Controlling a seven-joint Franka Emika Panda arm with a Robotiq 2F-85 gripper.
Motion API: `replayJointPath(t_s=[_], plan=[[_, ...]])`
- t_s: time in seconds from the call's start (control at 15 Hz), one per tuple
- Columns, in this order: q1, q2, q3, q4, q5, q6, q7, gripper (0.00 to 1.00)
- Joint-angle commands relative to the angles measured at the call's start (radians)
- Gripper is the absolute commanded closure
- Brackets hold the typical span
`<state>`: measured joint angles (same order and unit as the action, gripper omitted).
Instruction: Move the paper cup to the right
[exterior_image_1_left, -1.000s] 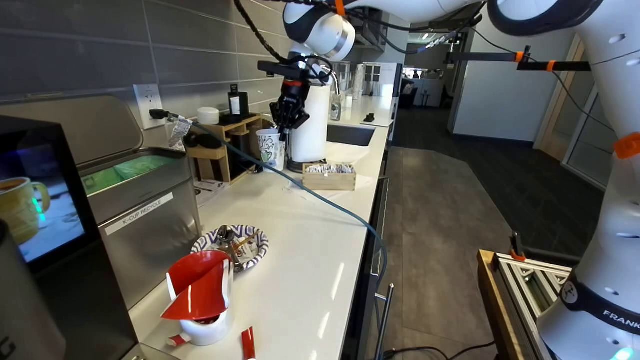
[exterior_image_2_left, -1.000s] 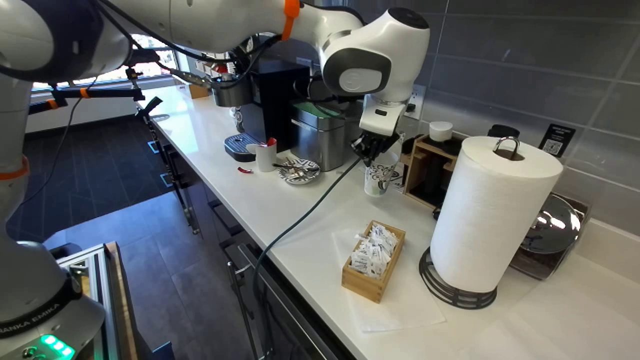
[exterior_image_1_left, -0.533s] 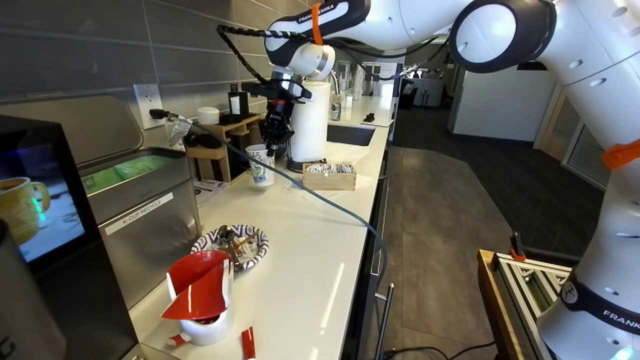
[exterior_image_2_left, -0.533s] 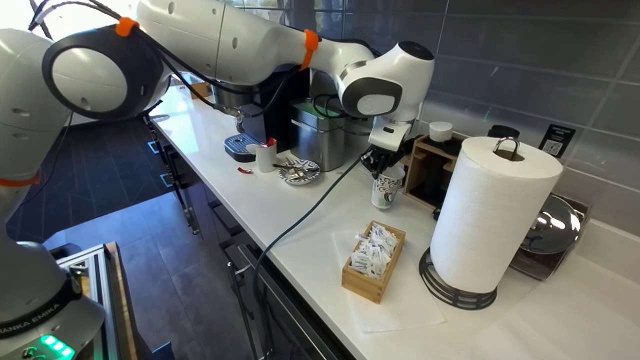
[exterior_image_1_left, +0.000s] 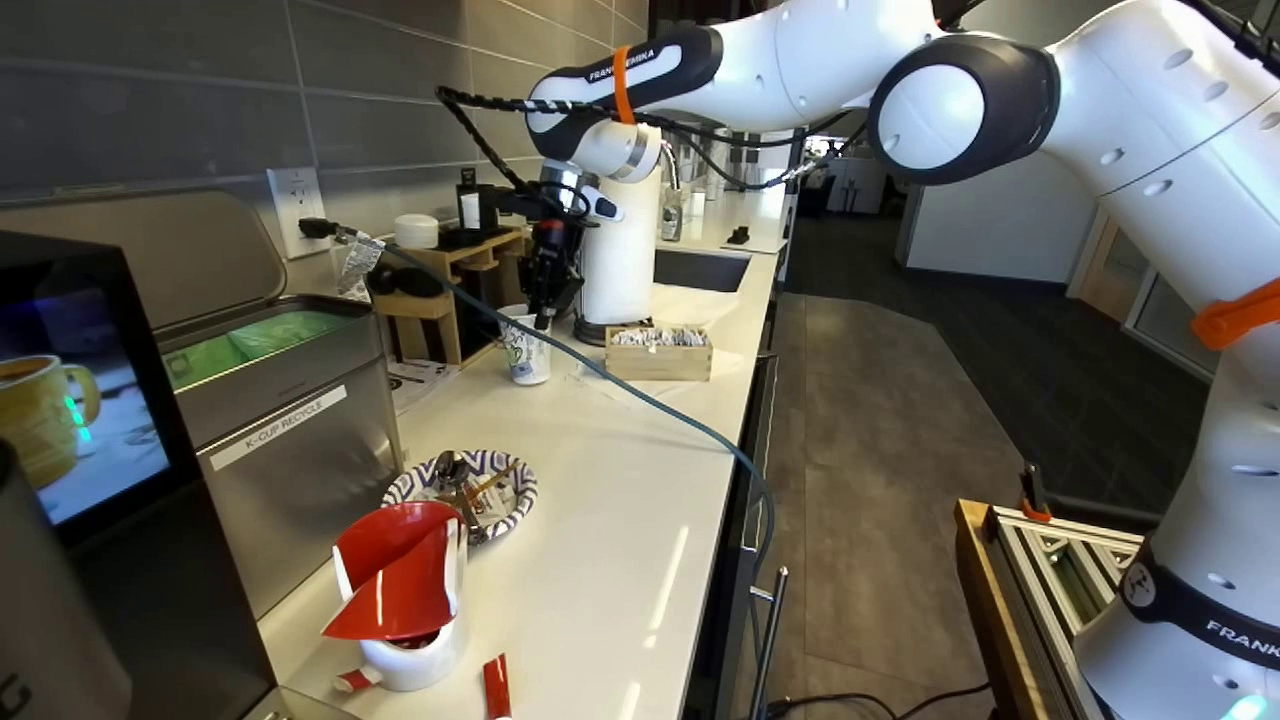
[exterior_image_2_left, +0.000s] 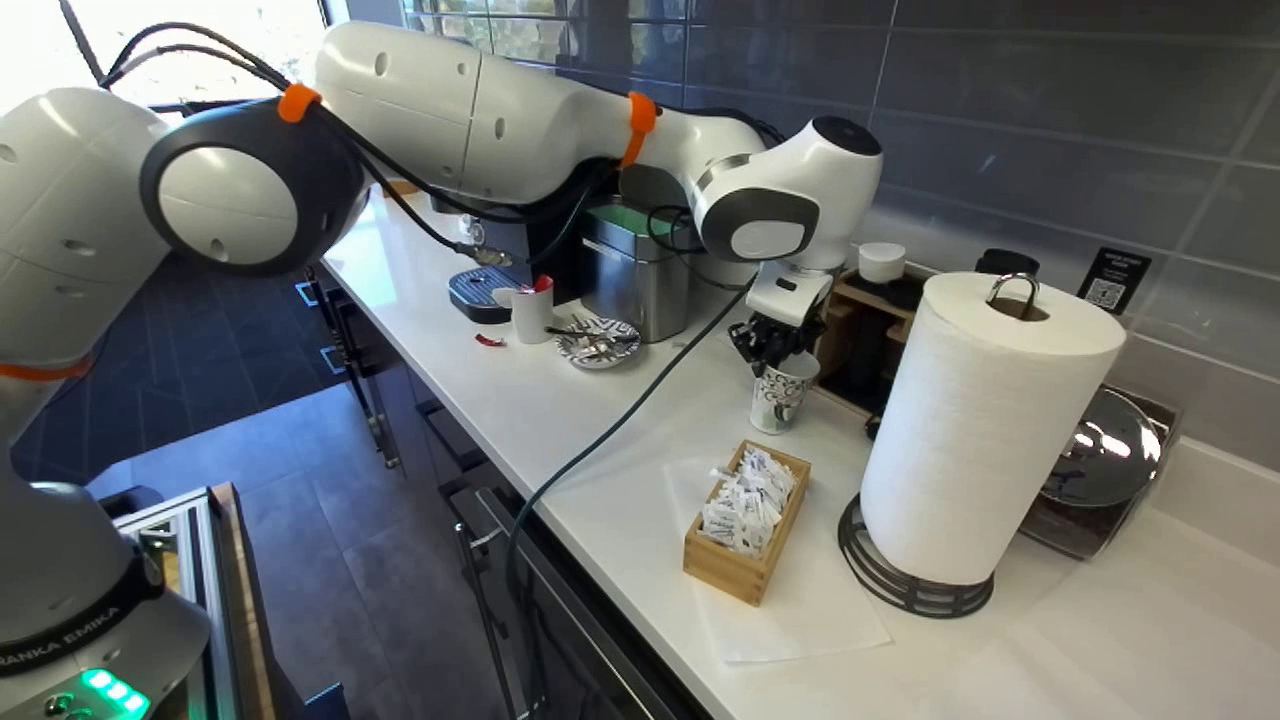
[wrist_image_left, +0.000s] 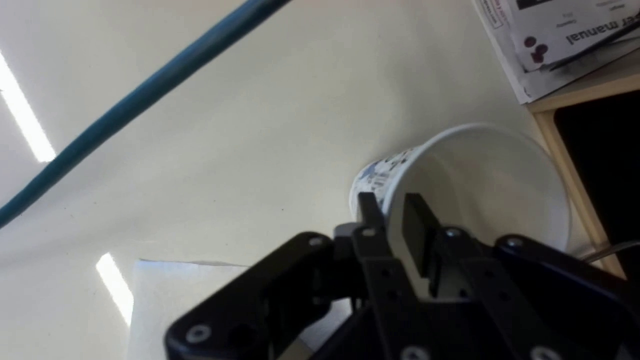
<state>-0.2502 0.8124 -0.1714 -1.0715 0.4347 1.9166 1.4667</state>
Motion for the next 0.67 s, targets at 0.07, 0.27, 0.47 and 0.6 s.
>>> replayJointPath(t_s=[0.07,0.27,0.47,0.6], plan=[[-0.016,-0.015,0.006,0.0,0.012,-0.024,-0.016,0.4],[-0.031,-0.086,0.013,-0.065,0.013,-0.049,-0.096,0.18],[-0.049,-0.165,0.026,-0.122,0.006,-0.088,-0.28,0.0],[-0.047,-0.221,0.016,-0.162,-0.024,-0.117,-0.39,0.0]])
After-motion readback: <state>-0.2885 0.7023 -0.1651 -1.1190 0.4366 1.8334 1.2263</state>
